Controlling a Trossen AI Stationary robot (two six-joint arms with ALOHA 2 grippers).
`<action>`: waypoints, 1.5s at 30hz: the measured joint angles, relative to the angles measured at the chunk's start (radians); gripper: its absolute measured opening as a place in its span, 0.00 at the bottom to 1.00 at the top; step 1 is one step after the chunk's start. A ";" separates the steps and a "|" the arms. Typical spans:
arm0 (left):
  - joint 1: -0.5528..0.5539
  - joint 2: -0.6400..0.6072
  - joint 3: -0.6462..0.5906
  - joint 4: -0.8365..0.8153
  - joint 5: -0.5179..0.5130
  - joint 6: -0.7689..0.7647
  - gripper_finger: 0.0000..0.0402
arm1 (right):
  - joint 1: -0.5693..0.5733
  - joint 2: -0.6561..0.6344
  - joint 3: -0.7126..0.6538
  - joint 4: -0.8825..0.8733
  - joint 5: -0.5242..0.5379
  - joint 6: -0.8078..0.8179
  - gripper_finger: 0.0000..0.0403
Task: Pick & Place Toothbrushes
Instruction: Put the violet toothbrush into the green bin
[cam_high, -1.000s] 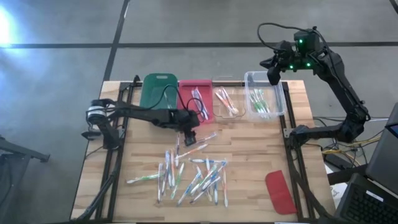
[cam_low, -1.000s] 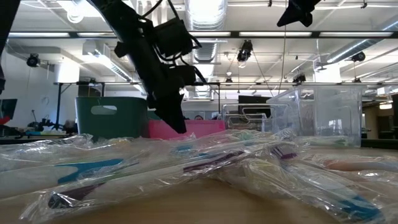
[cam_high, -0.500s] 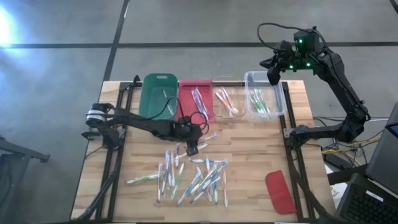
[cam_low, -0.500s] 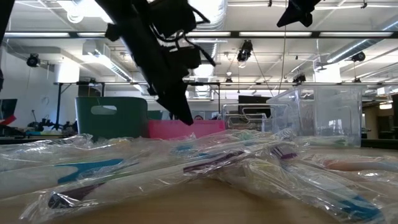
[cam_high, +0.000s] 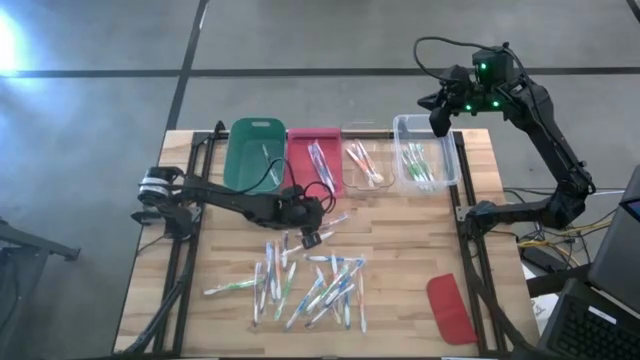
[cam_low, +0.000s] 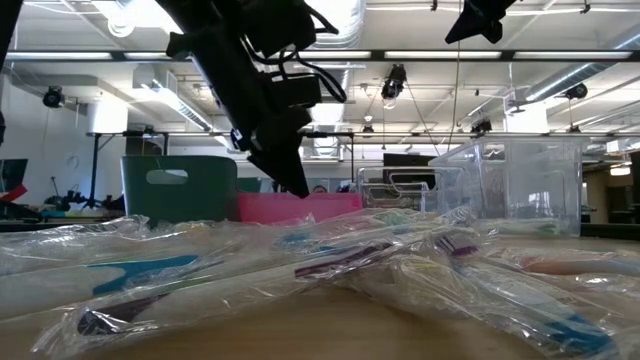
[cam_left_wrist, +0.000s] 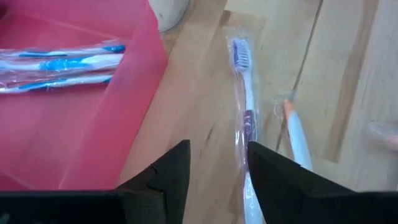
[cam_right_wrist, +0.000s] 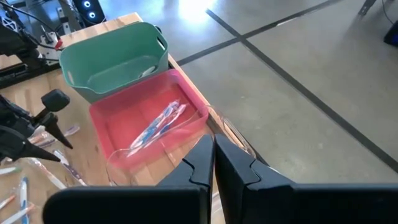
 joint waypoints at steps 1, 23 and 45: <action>0.000 0.000 0.000 0.000 0.000 -0.003 0.40 | 0.000 0.000 0.000 0.000 0.000 0.000 0.02; 0.000 0.149 0.027 0.018 0.134 -0.013 0.39 | 0.000 0.000 0.000 0.000 0.001 0.000 0.02; -0.001 0.147 0.036 0.026 0.204 -0.030 0.05 | 0.000 0.000 0.000 0.000 0.001 0.000 0.02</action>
